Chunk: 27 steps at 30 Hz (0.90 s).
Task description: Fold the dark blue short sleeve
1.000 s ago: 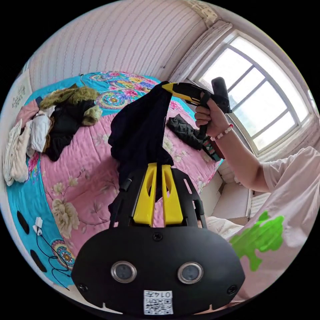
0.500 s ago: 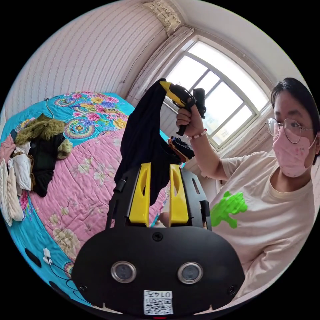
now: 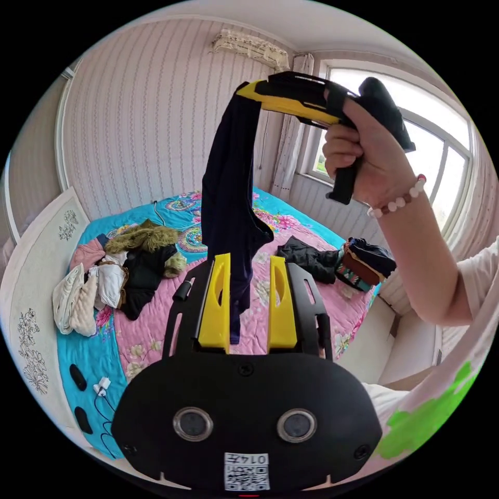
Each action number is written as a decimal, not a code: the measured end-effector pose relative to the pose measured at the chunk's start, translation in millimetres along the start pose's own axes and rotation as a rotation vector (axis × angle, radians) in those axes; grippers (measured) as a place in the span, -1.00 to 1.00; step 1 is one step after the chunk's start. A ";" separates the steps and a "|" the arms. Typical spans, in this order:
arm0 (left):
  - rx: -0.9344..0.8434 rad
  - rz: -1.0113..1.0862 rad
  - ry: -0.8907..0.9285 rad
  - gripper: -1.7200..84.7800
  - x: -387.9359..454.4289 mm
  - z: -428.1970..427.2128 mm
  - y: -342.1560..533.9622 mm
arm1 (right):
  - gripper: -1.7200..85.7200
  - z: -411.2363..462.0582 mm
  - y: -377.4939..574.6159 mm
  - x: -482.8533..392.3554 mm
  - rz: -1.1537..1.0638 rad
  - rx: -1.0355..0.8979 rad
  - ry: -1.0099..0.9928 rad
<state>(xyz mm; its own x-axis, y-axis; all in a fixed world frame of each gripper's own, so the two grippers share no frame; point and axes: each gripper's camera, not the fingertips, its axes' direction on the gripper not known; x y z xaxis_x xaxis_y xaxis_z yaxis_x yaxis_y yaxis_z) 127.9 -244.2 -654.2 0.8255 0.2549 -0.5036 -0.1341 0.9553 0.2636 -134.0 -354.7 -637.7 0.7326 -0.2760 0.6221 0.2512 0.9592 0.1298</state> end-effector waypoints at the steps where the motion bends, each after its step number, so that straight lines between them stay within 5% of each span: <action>1: 0.017 -0.014 -0.020 -0.69 10.2 1.6 0.0 | -0.96 -2.8 0.3 -3.6 0.002 0.007 0.002; 16: 0.185 -0.071 -0.139 -0.71 92.1 -29.6 24.0 | -0.96 -39.8 7.8 -69.8 0.038 0.064 -0.017; 27: 0.205 -0.021 -0.147 -0.82 45.7 -62.9 23.9 | -0.96 -62.7 -12.5 -115.7 -0.027 0.055 -0.065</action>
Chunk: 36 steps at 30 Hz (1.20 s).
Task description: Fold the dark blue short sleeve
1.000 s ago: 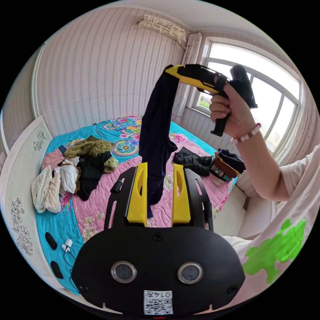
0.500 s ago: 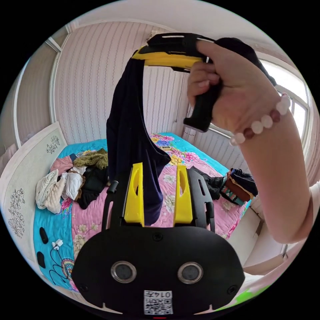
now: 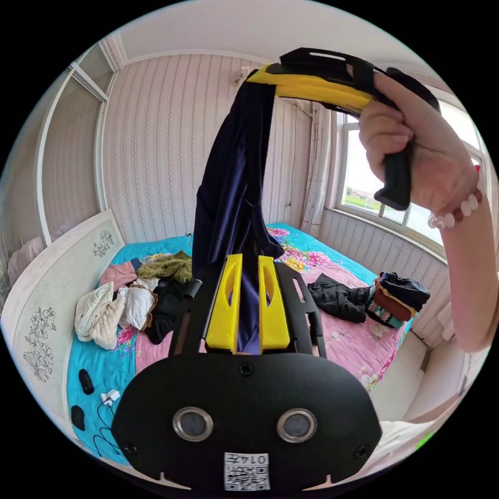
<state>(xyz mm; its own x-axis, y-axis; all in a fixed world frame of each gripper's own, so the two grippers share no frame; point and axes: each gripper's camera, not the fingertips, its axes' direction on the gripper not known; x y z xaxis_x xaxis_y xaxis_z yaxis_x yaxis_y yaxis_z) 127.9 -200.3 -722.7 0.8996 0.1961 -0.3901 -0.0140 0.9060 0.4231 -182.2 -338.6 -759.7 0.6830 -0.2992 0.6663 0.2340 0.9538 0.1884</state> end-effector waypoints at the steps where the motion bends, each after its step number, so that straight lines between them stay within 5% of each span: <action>1: -0.013 -0.002 0.055 -0.82 -12.5 -2.3 -0.9 | -0.96 0.8 -1.7 -1.6 0.000 -0.001 -0.001; 5: -0.046 -0.068 0.139 -0.64 -27.9 -27.8 11.2 | -0.96 12.6 -13.0 -8.1 0.020 -0.009 -0.009; 9: 0.011 -0.038 -0.068 -0.55 2.7 -48.0 24.1 | -0.96 28.0 -21.3 -17.9 0.031 -0.005 -0.031; 18: 0.022 -0.051 -0.153 -0.96 -29.9 -57.3 35.8 | -0.96 49.1 -52.5 -22.9 -0.013 0.006 -0.002; 32: -0.097 0.033 0.509 -0.98 -42.3 -29.1 -16.6 | -0.96 -21.1 -111.4 108.9 0.102 -0.003 0.293; 36: -0.090 0.037 0.495 -0.98 -59.7 -19.3 -23.9 | -0.96 9.4 -168.1 142.8 0.091 -0.130 0.252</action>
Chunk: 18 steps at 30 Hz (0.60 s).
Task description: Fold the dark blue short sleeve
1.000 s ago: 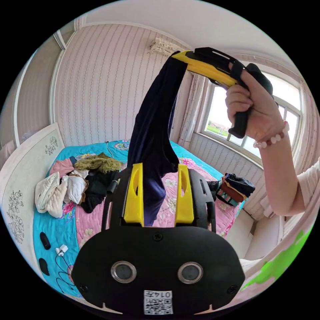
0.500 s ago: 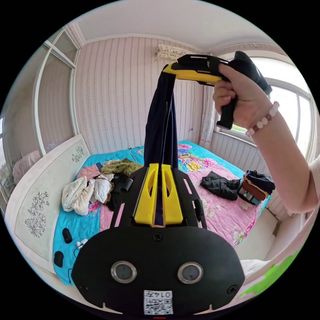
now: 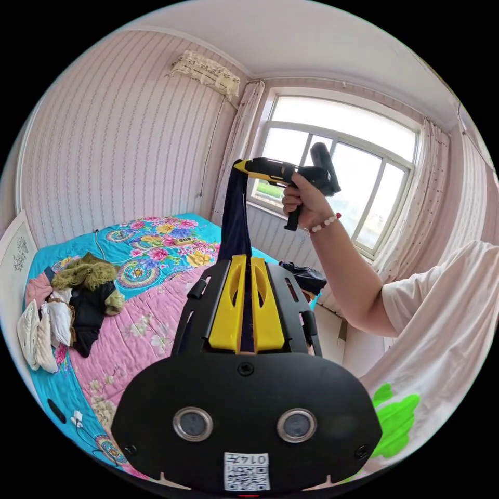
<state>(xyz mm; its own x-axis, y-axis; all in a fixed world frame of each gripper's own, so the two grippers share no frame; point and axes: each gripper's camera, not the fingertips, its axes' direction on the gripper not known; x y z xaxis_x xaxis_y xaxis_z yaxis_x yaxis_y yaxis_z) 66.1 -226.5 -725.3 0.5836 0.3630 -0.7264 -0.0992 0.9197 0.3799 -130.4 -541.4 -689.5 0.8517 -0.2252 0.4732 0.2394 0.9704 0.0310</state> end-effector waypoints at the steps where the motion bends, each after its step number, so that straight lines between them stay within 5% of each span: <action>1: -0.018 -0.029 -0.015 -0.98 -17.7 -1.2 2.8 | -0.96 13.6 -9.3 -0.2 -0.016 -0.037 -0.006; 10: -0.208 -0.471 -0.221 -0.98 -216.5 -31.8 116.7 | -0.96 367.1 -51.9 -19.4 -0.147 -0.572 -0.202; 18: -0.288 -1.016 -0.253 -0.98 -437.1 -49.6 332.7 | -0.95 724.8 83.8 -56.4 -0.136 -0.936 -0.286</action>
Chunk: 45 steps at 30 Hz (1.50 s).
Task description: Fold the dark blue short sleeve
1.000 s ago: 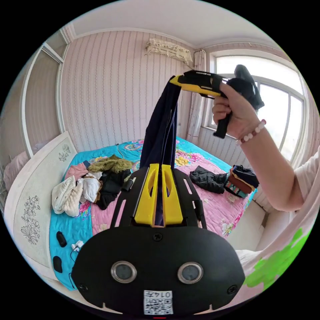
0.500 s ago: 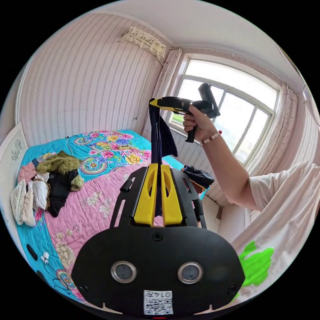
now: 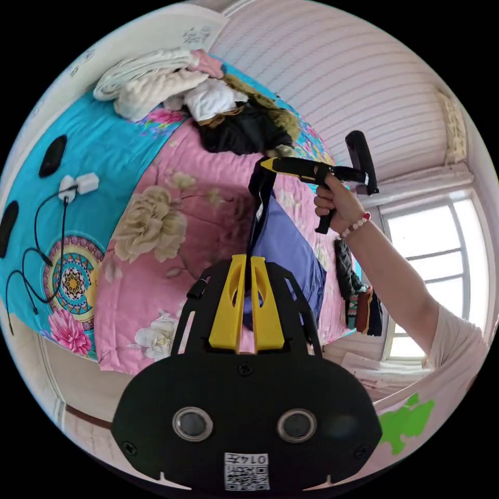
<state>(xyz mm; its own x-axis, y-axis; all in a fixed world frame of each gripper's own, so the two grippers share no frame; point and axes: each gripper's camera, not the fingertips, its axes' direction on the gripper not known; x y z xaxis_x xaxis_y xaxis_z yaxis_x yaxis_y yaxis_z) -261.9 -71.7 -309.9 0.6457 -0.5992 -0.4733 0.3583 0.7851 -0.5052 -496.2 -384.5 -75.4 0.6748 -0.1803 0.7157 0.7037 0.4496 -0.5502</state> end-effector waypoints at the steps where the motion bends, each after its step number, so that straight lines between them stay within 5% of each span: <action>1: 0.007 -0.029 -0.039 -0.98 -31.7 7.2 -5.9 | -0.95 15.6 -5.9 4.3 -0.003 -0.023 0.004; 10: -0.119 -0.106 -0.019 -0.97 -152.5 29.7 -33.6 | -0.80 -13.3 -27.6 108.1 0.043 0.116 -0.121; 18: -0.059 -0.108 0.007 -0.87 -189.1 16.7 -40.4 | -0.72 -30.4 -65.1 219.8 0.230 0.069 0.155; 27: -0.039 0.022 -0.092 -0.87 -195.0 -4.5 -45.8 | -0.92 -11.3 -137.0 258.4 0.217 -0.043 0.214; 34: 0.014 0.007 -0.071 -0.90 -211.9 -16.1 -51.1 | -0.84 -34.7 -175.6 313.6 0.262 -0.048 0.215; 40: -0.079 -0.050 -0.011 -0.90 -222.4 6.0 -24.7 | -0.79 -69.1 -107.7 328.8 0.249 0.117 0.004; 45: -0.205 -0.068 -0.057 -0.83 -212.4 45.3 7.5 | -0.88 -68.3 44.8 311.4 0.260 0.130 -0.046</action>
<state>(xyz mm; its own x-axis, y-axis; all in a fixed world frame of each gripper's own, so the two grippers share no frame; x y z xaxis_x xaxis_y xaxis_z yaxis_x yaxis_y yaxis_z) -365.8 68.5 -180.5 0.6637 -0.6354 -0.3947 0.2616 0.6915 -0.6733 -239.4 -480.2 93.4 0.8156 -0.0055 0.5785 0.4721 0.5843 -0.6601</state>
